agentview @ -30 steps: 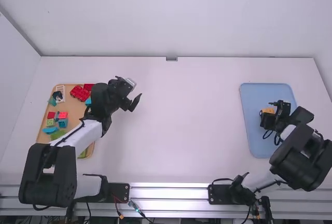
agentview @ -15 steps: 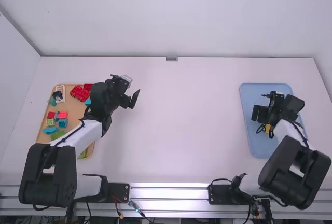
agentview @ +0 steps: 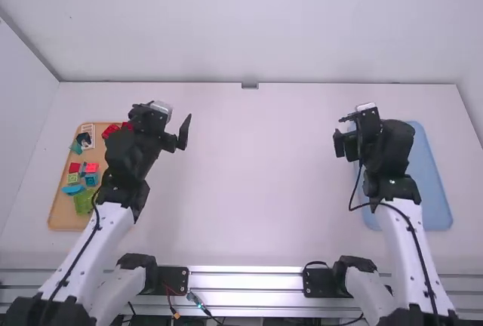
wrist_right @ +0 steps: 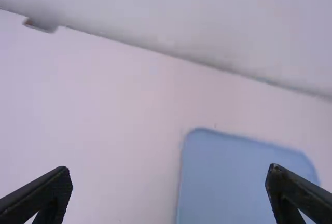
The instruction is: Assemble lego blocks to make yellow taxi
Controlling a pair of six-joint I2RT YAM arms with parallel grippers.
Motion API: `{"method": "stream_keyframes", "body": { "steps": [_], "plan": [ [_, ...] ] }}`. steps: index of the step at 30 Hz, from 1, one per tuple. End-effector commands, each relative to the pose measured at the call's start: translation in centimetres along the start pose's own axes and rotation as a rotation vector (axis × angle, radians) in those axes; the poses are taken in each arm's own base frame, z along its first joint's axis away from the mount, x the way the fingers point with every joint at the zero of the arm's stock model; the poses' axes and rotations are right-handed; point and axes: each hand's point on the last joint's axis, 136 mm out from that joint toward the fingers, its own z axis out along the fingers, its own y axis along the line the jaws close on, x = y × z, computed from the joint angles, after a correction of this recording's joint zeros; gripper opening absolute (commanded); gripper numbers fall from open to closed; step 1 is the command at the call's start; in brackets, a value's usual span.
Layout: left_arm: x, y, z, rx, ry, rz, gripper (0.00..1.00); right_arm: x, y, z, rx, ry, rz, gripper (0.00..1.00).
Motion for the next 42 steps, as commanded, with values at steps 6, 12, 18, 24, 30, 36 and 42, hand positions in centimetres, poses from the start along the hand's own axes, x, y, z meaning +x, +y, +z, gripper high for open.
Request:
{"method": "stream_keyframes", "body": {
  "steps": [6,12,18,24,30,36,42],
  "plan": [
    [-1.0,1.0,-2.5,-0.061,-0.029,-0.028,0.96,-4.3,1.9,-3.1,0.008,-0.156,-0.251,0.96],
    [2.3,1.9,-3.9,-0.136,0.05,-0.111,0.89,-4.0,0.9,-4.0,0.091,-0.189,-0.183,0.89],
    [7.4,2.0,-6.1,-0.221,0.16,-0.224,0.78,-1.8,1.0,-5.0,0.124,-0.198,-0.077,0.79],
    [13.2,0.2,-8.4,-0.206,0.289,-0.238,0.65,1.2,2.2,-5.6,0.111,-0.205,0.046,0.67],
    [17.8,-1.2,-10.2,-0.199,0.346,-0.244,0.51,4.7,3.4,-5.8,0.097,-0.213,0.185,0.53],
    [19.8,-1.8,-10.9,-0.203,0.319,-0.241,0.38,8.0,4.6,-5.6,0.082,-0.22,0.32,0.39],
    [17.0,-1.2,-11.0,-0.217,0.193,-0.227,0.25,11.2,5.7,-4.8,0.081,-0.22,0.337,0.26]
  ]
}}
